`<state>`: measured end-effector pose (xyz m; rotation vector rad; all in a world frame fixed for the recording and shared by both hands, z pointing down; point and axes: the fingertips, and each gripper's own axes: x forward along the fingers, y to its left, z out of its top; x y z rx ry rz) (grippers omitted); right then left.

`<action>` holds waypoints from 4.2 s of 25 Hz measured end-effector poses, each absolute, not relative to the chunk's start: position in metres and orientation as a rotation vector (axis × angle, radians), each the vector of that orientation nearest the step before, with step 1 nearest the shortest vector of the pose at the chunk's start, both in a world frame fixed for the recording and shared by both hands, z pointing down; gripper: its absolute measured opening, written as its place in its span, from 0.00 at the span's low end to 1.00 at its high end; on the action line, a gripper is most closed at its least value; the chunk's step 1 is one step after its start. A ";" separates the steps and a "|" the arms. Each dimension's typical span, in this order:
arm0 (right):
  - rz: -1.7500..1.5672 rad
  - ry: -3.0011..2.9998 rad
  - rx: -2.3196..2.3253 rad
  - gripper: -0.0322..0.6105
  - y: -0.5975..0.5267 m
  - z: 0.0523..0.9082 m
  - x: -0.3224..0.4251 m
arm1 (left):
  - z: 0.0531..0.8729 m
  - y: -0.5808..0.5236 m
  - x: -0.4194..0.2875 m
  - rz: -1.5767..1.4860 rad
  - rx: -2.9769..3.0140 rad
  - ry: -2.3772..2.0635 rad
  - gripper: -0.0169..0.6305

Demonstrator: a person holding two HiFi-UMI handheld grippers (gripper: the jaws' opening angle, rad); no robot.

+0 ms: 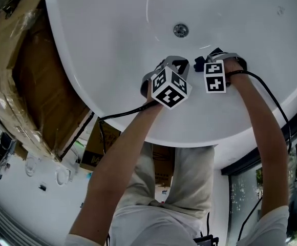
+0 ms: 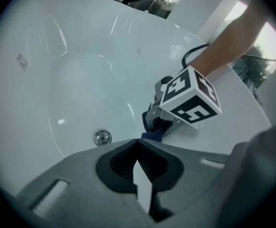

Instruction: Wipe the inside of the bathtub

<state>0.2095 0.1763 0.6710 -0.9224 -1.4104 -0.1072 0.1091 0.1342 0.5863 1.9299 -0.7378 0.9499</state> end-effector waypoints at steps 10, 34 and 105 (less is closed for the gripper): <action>-0.072 -1.367 -1.021 0.13 0.195 0.624 0.218 | 0.577 0.141 0.093 0.942 1.933 -0.740 0.02; -0.019 -1.382 -1.137 0.13 0.245 0.495 0.229 | 0.543 0.149 0.095 0.916 1.981 -0.723 0.02; -0.484 -1.105 -0.909 0.13 0.042 0.744 0.237 | 0.604 0.100 0.111 0.835 1.897 -0.748 0.02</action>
